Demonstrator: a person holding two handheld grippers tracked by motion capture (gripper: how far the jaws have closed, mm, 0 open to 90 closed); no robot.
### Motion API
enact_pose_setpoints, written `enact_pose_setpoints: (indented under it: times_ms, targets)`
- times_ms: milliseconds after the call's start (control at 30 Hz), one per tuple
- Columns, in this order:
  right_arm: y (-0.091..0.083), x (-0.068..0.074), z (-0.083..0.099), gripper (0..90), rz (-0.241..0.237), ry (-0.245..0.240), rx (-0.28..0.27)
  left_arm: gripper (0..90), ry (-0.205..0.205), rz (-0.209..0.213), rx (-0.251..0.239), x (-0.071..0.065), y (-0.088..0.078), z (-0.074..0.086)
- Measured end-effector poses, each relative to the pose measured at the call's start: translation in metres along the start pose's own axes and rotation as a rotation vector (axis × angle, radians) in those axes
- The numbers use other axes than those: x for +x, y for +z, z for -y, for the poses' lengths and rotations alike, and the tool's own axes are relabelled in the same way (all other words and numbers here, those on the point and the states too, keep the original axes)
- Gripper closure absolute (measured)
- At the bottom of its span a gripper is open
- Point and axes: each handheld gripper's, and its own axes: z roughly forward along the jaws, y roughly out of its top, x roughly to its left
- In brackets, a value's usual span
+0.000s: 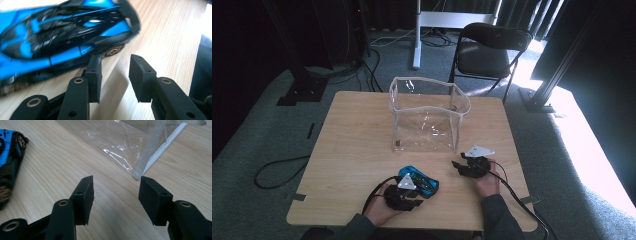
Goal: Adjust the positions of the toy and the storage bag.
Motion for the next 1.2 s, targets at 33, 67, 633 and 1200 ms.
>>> enact_pose_setpoints:
  times_ms: [33, 67, 633, 1200]
  targets:
    - [0.0, 0.0, 0.0, 45.3, 0.0, 0.0, 0.0, 64.5, 0.003, 0.004, -0.001, 0.0, 0.003, -0.003]
    - [-0.001, 0.0, 0.0, 45.2, 0.002, 0.0, 0.0, 65.1, 0.008, 0.006, -0.006, -0.001, 0.009, -0.012]
    - [-0.006, -0.005, 0.003, 44.9, 0.006, 0.01, -0.01, 59.3, 0.048, 0.049, -0.006, -0.004, 0.029, -0.027]
    - [-0.006, -0.004, 0.004, 44.8, 0.009, 0.0, 0.003, 52.7, 0.03, 0.028, -0.058, 0.001, 0.032, -0.037]
